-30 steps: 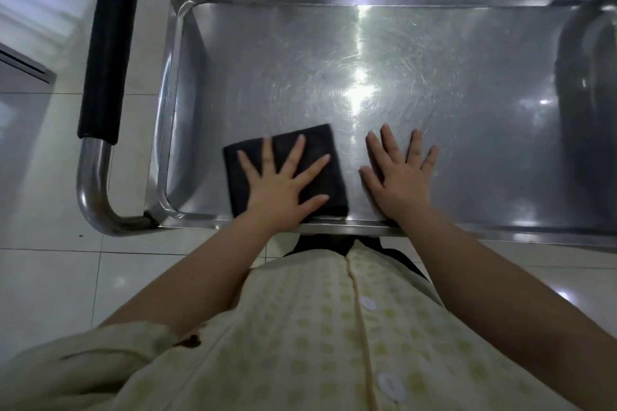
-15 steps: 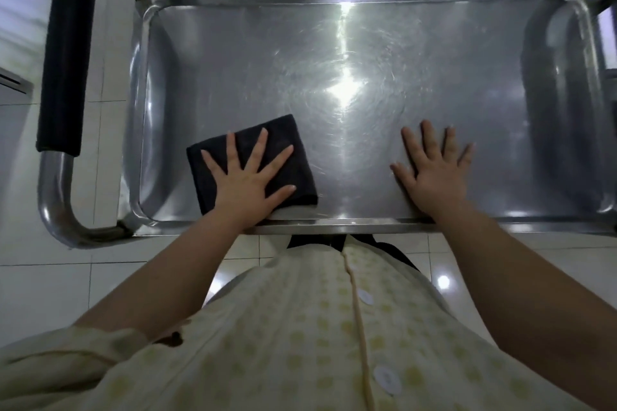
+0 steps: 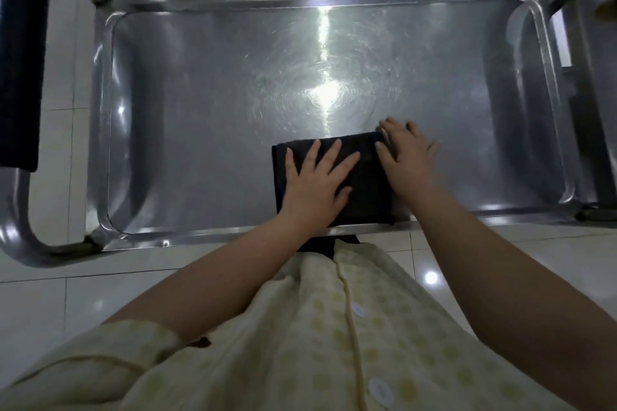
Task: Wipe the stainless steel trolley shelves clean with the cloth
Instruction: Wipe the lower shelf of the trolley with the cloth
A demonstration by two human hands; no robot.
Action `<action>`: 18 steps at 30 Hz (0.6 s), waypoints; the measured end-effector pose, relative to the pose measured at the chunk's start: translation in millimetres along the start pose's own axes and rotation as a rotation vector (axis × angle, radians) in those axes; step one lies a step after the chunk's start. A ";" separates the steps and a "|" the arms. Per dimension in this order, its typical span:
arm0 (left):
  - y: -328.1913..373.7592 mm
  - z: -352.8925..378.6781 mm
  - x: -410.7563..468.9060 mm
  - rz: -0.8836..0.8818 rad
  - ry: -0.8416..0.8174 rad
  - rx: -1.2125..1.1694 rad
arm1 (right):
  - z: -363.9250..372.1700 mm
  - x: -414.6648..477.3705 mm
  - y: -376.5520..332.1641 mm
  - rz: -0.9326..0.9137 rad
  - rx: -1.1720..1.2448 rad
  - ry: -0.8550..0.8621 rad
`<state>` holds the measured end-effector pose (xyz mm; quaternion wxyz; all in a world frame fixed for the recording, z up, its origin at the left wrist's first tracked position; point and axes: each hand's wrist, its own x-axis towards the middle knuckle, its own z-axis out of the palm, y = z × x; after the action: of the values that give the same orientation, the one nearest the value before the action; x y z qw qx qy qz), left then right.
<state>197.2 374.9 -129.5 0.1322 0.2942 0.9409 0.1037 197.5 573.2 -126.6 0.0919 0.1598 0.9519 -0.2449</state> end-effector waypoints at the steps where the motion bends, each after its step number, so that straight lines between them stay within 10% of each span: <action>1: -10.1 -3.8 -1.4 -0.013 0.103 -0.025 | 1.5 1.7 -6.4 -0.036 -0.074 -0.048; 18: -51.3 -53.4 51.1 0.118 0.037 -0.094 | -57.1 -23.7 -64.2 -0.104 0.036 0.009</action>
<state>113.2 357.0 -102.7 0.1221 0.3407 0.9182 0.1610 191.6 542.1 -43.2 0.0719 0.1130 0.9548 -0.2655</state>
